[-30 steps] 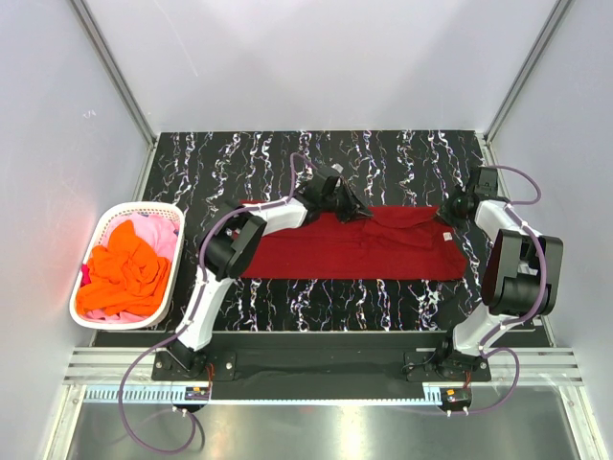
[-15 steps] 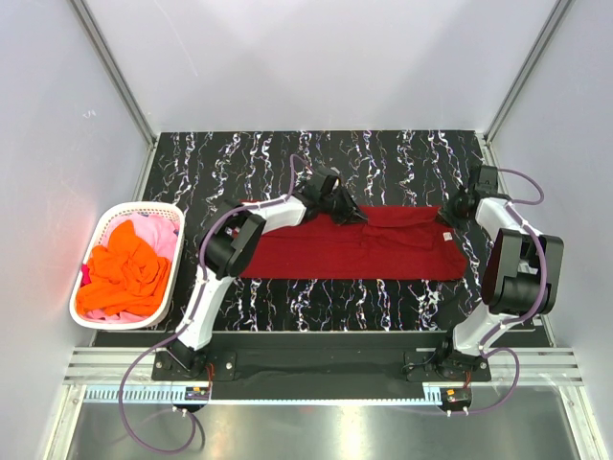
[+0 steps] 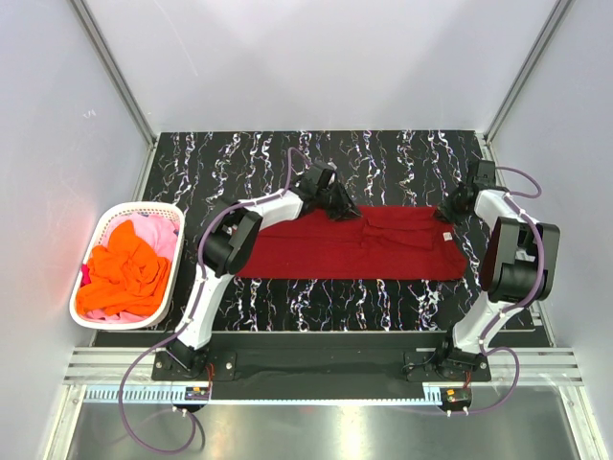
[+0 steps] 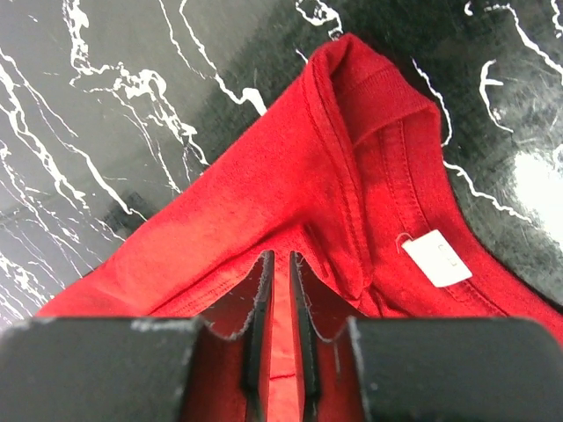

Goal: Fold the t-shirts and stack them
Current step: Fold the tshirt

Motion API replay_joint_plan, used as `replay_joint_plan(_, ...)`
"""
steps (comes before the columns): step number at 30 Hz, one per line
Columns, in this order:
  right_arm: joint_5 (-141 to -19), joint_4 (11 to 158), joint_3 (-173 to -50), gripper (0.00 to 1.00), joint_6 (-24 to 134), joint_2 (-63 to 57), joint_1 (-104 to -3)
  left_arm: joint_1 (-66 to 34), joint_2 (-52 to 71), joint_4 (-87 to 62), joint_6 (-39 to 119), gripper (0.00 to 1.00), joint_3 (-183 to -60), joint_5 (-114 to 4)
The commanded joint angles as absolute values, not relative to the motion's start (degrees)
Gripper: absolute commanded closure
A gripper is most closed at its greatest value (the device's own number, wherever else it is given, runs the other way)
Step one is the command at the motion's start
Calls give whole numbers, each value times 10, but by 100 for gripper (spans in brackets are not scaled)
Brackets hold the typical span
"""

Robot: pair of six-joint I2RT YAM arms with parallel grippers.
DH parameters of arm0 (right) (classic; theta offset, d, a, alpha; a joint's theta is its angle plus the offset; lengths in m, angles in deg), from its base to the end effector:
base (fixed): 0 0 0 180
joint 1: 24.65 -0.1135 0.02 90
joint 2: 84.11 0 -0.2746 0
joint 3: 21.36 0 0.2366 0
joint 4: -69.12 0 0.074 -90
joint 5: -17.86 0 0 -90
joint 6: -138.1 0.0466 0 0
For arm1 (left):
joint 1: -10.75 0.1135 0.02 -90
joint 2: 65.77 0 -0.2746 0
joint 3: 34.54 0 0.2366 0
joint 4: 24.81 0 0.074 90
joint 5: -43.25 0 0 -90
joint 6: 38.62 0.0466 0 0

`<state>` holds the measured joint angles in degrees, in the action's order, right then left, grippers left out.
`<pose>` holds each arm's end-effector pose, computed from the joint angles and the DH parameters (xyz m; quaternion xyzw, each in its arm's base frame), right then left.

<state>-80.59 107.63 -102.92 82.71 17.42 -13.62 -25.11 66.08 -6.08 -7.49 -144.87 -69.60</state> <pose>0.3547 -0.0622 0.1994 0.3538 0.8924 0.1248 0.2507 0.4048 -0.3149 0.1557 -0.0957 0.8880 -0.4250 0.1471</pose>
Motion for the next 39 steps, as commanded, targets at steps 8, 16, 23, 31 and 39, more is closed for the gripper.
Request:
replay_joint_plan(8, -799, 1111, -985, 76, 844, 93, -139, -259, 588, -49, 5, 78, -1397, -705)
replay_joint_plan(16, -801, 1113, -905, 62, 881, 37, -139, -248, 530, -32, 57, 74, -1327, -688)
replay_joint_plan(23, -783, 1066, -865, 60, 898, 25, -139, -202, 491, 11, 96, 73, -1284, -682)
replay_joint_plan(31, -776, 1030, -844, 59, 914, 41, -139, -135, 456, 36, 118, 73, -1214, -668)
replay_joint_plan(39, -777, 1008, -821, 59, 931, 50, -139, -115, 458, 39, 125, 73, -1176, -648)
